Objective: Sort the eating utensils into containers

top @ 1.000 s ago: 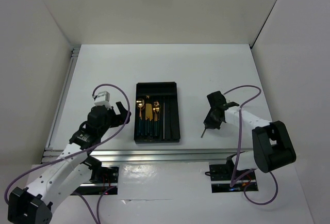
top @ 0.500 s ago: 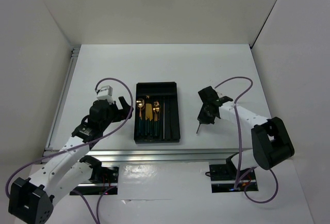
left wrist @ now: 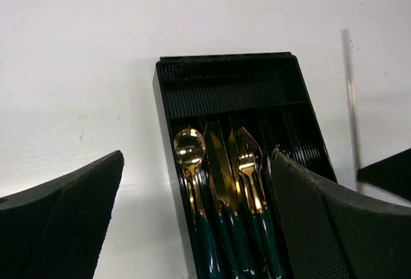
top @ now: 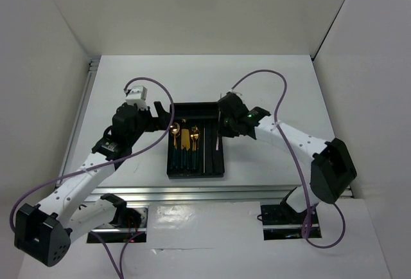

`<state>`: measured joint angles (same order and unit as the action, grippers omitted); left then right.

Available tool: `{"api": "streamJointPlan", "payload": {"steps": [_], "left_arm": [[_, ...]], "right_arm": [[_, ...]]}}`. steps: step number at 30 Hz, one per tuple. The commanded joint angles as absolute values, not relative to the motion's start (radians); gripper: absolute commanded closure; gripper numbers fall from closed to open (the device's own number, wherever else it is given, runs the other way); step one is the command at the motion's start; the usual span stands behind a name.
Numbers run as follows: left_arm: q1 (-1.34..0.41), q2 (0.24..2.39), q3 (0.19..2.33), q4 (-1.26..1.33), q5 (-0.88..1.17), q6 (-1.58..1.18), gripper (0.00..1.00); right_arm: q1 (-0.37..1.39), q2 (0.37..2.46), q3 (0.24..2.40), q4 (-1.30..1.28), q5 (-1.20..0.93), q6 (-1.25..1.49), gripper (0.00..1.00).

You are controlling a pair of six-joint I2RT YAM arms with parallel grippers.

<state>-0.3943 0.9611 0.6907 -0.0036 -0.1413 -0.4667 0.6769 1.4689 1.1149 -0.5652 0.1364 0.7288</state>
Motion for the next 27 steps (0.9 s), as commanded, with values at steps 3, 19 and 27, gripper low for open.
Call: {"api": "streamJointPlan", "payload": {"steps": [3, 19, 27], "left_arm": [[-0.397, 1.017, 0.775, 0.072, -0.054, -0.302, 0.00], [-0.397, 1.072, 0.770, 0.080, -0.192, -0.362, 0.00], [-0.388, 1.072, 0.739, 0.103, -0.161, -0.362, 0.00]], "right_arm": [[0.797, 1.586, 1.181, -0.528, 0.138, 0.724, 1.00], [0.836, 1.669, 1.155, -0.482, 0.092, 0.791, 1.00], [0.845, 1.692, 1.124, -0.482, 0.074, 0.810, 1.00]]}}
